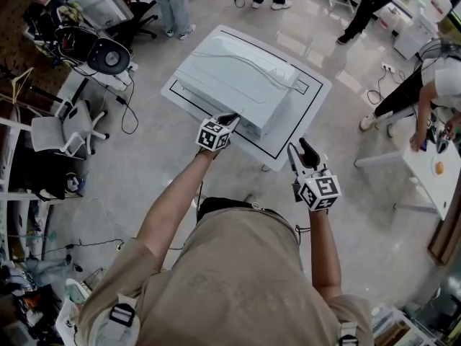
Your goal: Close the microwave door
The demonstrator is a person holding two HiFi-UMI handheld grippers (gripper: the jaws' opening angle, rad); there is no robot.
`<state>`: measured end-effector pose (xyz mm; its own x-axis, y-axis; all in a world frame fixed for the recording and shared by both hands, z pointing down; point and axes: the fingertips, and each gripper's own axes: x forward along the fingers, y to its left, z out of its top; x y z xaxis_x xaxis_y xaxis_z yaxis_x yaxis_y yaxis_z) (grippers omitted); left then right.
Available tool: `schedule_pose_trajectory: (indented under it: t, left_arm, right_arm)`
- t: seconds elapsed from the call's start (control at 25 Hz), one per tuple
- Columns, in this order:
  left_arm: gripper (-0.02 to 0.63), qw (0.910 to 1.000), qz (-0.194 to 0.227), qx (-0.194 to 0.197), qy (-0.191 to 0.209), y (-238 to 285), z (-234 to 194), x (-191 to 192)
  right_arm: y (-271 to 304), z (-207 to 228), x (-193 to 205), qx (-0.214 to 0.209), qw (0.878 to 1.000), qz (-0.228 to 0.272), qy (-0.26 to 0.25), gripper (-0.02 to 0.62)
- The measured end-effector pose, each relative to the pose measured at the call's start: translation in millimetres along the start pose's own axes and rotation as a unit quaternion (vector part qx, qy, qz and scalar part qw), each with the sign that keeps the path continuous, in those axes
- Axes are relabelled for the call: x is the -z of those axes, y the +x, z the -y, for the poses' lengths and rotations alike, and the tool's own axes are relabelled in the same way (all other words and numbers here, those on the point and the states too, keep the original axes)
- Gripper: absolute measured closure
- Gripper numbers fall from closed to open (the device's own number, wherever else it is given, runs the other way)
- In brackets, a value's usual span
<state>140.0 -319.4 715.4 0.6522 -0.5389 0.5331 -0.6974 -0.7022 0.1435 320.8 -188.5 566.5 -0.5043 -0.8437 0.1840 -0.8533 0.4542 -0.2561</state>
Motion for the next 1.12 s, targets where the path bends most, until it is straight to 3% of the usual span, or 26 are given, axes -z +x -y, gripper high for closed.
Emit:
schedule_pose_trajectory:
  t: [0.36,0.72,1.12]
  left_arm:
    - [0.569,0.9998,0.008,0.001,0.016,-5,1,-1]
    - [0.569,0.9965,0.083,0.006,-0.011,-54,5,-25]
    - [0.568,0.9834,0.176,0.040,0.022,-154,-2,-92]
  right_arm:
    - [-2,-10,2,0.004,1.000,-0.003,-0.005,0.439]
    - [3,-18,2,0.015,1.000,0.001,-0.009,0.439]
    - [24,-39,-16,0.054,0.998,0.035,-0.001,0.439]
